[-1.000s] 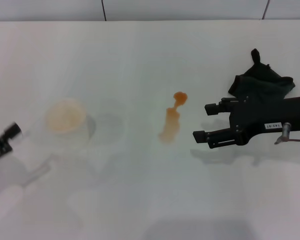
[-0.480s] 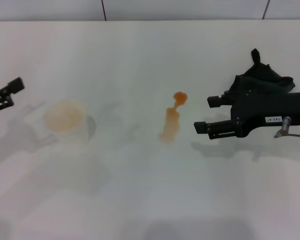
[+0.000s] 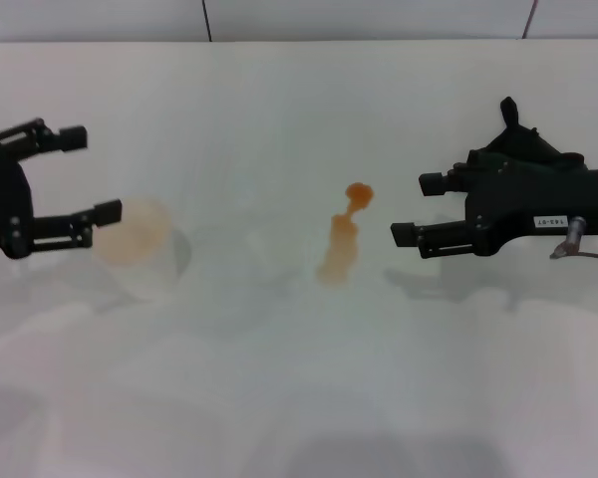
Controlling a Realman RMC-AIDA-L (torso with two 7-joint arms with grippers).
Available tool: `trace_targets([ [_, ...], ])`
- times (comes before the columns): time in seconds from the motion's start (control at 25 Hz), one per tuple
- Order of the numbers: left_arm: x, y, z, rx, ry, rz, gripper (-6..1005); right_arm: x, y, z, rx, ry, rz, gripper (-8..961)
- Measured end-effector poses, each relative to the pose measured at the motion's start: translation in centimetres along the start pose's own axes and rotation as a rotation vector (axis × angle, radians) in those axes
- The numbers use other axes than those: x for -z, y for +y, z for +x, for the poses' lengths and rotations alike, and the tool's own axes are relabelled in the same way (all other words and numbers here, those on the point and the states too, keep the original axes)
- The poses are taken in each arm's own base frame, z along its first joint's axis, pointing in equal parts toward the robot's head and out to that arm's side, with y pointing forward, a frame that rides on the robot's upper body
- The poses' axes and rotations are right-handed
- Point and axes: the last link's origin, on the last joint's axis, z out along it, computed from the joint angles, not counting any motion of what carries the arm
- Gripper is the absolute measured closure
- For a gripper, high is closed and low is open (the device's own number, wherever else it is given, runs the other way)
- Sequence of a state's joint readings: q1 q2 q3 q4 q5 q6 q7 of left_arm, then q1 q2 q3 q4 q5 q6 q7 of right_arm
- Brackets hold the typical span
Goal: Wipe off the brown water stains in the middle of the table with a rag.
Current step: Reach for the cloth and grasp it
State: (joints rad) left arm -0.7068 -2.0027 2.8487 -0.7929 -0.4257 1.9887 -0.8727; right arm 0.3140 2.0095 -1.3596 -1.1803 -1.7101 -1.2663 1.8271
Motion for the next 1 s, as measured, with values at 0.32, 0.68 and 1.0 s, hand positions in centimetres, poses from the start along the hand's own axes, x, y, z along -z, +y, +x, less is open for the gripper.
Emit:
trace_targets([
  [0.32, -1.1, 0.4, 0.2, 0.046, -0.038, -0.098, 119, 0.3, -0.4, -0.3, 0.004, -0.014, 0.017, 100],
  [0.68, -2.1, 0.7, 0.4, 0.062, -0.037, -0.173, 119, 0.3, -0.5, -0.6, 0.016, -0.019, 0.024, 101],
  [1.0, -2.4, 0.9, 0.4, 0.067, -0.042, -0.191, 119, -0.2, -1.2, -2.5, 0.031, -0.035, 0.054, 102],
])
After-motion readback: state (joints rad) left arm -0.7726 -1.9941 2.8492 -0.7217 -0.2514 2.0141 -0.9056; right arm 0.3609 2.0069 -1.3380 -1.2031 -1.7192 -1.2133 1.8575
